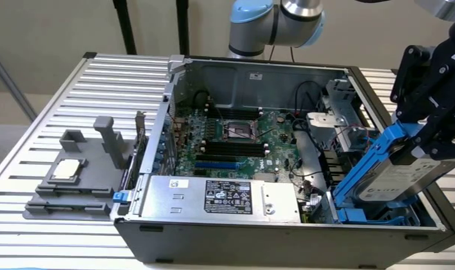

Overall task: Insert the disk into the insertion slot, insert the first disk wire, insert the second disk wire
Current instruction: 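Insert the disk into the insertion slot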

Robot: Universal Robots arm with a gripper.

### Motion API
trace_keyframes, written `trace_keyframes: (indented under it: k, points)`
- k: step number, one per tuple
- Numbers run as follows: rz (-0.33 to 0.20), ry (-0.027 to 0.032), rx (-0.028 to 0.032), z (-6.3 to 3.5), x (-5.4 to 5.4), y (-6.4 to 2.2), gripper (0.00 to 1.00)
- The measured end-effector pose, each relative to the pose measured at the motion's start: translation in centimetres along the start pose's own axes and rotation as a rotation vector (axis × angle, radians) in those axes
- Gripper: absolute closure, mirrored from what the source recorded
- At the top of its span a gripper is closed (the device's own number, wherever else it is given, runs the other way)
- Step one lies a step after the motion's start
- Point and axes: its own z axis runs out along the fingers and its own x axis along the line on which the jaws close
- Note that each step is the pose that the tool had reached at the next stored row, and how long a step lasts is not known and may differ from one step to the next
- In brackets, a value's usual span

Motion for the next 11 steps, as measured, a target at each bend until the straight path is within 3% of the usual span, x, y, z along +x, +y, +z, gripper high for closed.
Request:
trace_keyframes:
  k: [11]
  points:
    - [-0.001, -0.0172, 0.0002, 0.65, 0.11, -0.07, 0.67]
